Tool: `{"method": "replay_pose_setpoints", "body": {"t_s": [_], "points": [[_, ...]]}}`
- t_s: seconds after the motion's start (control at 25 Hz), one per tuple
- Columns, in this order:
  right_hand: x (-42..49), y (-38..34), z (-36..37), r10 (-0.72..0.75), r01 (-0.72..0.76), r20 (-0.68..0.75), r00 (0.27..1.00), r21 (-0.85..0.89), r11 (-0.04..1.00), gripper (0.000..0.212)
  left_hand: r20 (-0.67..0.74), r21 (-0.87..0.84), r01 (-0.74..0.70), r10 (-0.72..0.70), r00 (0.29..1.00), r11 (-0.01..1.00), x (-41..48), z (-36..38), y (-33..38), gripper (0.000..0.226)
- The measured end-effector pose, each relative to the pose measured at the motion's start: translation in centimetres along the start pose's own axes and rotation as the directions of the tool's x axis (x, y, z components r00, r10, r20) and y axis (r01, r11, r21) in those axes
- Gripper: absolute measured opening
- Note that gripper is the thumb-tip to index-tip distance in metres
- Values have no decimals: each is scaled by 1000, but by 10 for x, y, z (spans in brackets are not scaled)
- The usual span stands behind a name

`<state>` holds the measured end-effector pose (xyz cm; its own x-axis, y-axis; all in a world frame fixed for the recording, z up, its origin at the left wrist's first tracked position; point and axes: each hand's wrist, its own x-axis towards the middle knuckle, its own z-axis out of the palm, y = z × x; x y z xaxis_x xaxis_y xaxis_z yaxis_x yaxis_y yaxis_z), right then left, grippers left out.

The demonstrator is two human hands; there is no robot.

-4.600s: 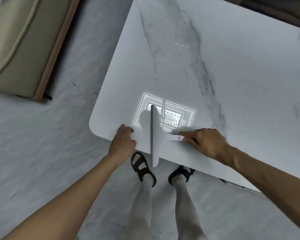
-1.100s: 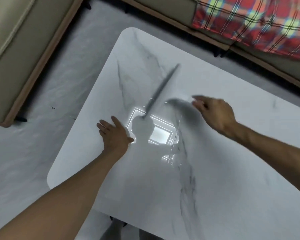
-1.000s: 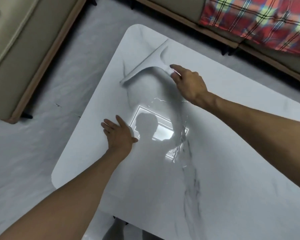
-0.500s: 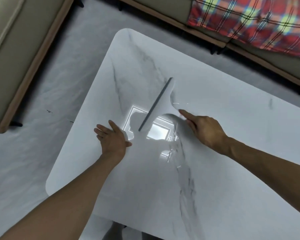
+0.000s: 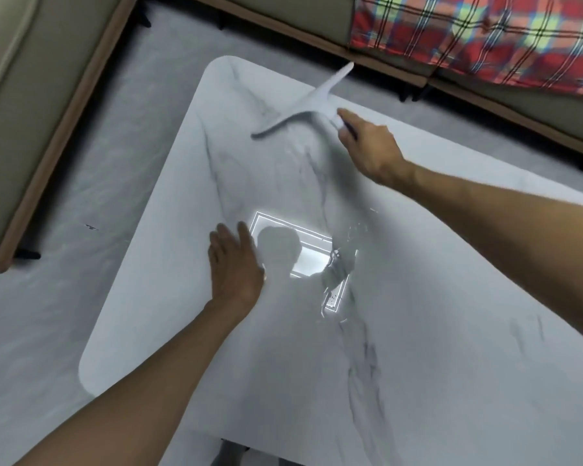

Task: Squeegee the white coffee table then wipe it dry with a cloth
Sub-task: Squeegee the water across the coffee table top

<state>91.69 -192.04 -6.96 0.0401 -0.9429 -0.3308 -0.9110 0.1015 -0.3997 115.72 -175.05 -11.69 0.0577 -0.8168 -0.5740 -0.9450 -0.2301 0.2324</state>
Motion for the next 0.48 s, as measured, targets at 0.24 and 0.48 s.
{"method": "replay_pose_setpoints", "body": {"t_s": [0.24,0.48], "points": [[-44,55,4,60,-61,-5,998,-58,996,44,103,-17,-91,93,990,996,6,17,63,81],[-219,142,-21,334,-330,81,939,-56,942,44,222,38,-33,24,975,999,17,31,99,91]]}}
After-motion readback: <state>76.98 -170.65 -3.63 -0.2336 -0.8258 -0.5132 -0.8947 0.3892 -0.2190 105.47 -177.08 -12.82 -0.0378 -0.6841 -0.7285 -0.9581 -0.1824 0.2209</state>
